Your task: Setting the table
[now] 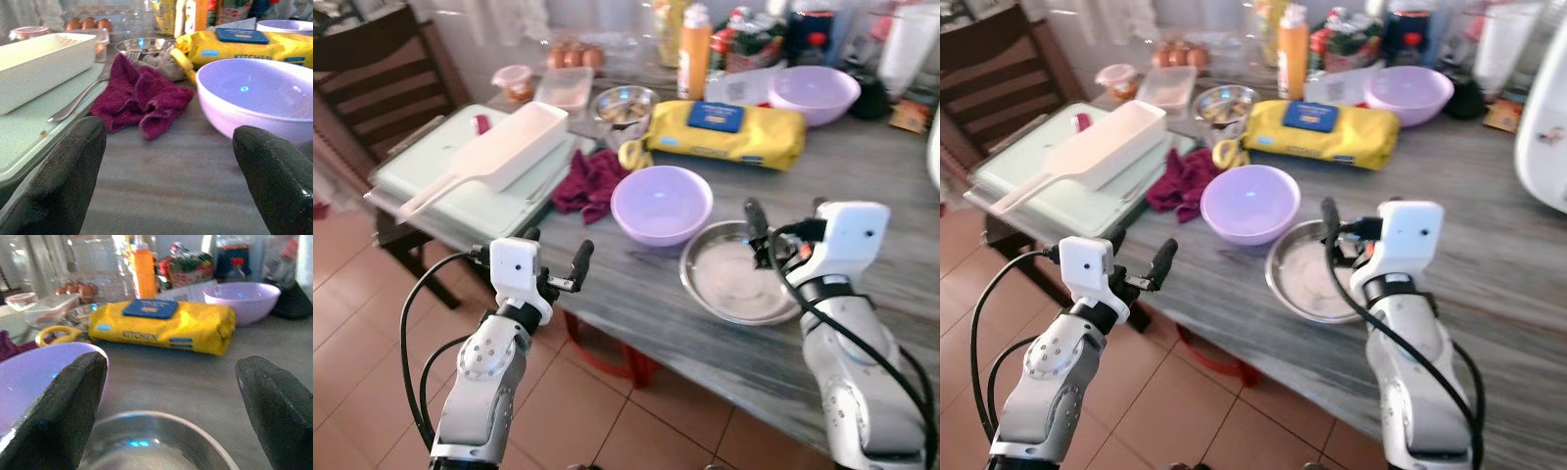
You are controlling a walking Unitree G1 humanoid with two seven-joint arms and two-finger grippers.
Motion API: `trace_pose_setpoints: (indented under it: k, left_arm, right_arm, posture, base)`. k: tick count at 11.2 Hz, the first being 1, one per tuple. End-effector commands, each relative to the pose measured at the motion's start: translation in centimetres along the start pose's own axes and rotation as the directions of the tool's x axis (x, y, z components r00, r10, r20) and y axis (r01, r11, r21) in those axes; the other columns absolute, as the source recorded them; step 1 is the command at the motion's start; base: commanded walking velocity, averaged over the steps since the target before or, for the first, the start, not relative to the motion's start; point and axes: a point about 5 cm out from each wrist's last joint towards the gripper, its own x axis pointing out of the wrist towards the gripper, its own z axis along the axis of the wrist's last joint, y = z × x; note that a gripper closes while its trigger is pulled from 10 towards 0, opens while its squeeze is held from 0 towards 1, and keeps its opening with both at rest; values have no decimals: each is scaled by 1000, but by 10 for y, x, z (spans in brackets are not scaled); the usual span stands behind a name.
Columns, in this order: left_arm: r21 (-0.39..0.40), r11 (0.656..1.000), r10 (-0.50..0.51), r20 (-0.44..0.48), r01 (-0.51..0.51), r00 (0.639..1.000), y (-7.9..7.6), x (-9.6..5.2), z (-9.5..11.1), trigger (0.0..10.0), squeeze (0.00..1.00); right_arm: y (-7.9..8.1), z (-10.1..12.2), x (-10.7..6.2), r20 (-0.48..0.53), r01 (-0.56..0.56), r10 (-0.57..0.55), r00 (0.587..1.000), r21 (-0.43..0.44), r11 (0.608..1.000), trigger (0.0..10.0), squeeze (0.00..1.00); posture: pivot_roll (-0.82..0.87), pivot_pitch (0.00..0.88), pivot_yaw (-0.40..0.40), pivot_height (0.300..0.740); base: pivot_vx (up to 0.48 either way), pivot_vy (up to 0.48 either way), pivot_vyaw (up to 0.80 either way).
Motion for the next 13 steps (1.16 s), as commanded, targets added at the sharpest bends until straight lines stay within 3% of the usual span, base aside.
trace_pose_setpoints:
  k: [1,6,10,13]
  left_arm:
    - [18,999,29,-19,-29,999,6,-1,-3,10000,0]
    - [-5,999,40,-65,-41,997,8,4,-5,10000,0]
    - [50,994,95,-30,-93,995,14,8,0,10000,0]
    - [62,993,105,-36,-103,994,14,9,0,10000,0]
  right_arm:
    - [0,-1,0,2,8,-8,1000,3,1000,10000,0]
    - [-3,-2,1,1,21,-21,1000,7,1000,10000,0]
    - [-2,0,3,13,19,-19,1000,8,1000,10000,0]
    - [-2,0,4,16,14,-15,1000,11,1000,10000,0]
  posture:
    - [-81,130,114,740]
    - [-81,132,118,740]
    - [-80,125,114,740]
    - [-77,122,113,740]
  base:
    - [0,0,-781]
    - [0,0,-783]
    - [0,0,-750]
    - [0,0,-144]
